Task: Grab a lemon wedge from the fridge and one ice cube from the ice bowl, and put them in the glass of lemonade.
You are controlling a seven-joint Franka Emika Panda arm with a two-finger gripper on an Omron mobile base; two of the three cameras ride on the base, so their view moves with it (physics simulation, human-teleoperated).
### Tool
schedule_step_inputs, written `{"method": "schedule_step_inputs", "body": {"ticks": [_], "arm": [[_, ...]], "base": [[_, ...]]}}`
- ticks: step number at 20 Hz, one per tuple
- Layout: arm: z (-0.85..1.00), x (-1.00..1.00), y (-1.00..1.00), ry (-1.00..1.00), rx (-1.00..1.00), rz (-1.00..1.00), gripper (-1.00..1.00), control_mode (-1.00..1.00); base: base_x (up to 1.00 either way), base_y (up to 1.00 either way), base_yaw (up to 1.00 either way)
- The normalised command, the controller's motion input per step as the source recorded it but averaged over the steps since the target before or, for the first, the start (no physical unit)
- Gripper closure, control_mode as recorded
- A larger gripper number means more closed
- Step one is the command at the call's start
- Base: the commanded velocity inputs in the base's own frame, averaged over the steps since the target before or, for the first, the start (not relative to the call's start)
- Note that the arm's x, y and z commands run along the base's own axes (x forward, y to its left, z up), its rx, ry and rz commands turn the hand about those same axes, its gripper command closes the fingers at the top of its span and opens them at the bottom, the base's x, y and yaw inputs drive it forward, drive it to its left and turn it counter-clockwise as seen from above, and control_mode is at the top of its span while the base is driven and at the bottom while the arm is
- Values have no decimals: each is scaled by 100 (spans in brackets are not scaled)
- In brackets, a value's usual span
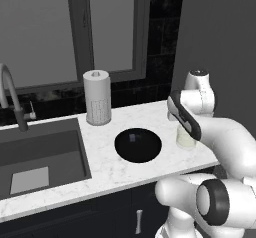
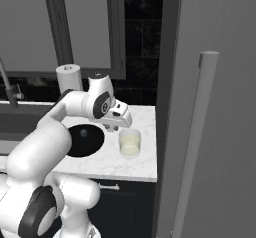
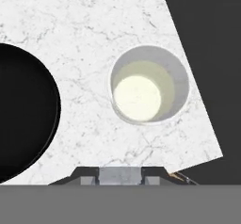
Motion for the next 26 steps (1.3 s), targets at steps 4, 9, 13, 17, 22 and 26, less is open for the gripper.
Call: {"method": "schedule_step_inputs", "body": {"ticks": [4, 9, 13, 17, 22, 26], "arm": [[0, 2, -27, 0, 0, -9, 100, -100], [-15, 13, -4, 0, 0, -10, 100, -100], [-8, 20, 0, -1, 0, -3, 100, -100], [-1, 12, 0, 0, 0, -2, 100, -100], [0, 17, -2, 0, 0, 0, 100, -100], [0, 26, -8, 0, 0, 0, 100, -100]], "base": [[0, 0, 0], [0, 0, 0], [0, 0, 0], [0, 0, 0], [0, 0, 0], [0, 0, 0]]}}
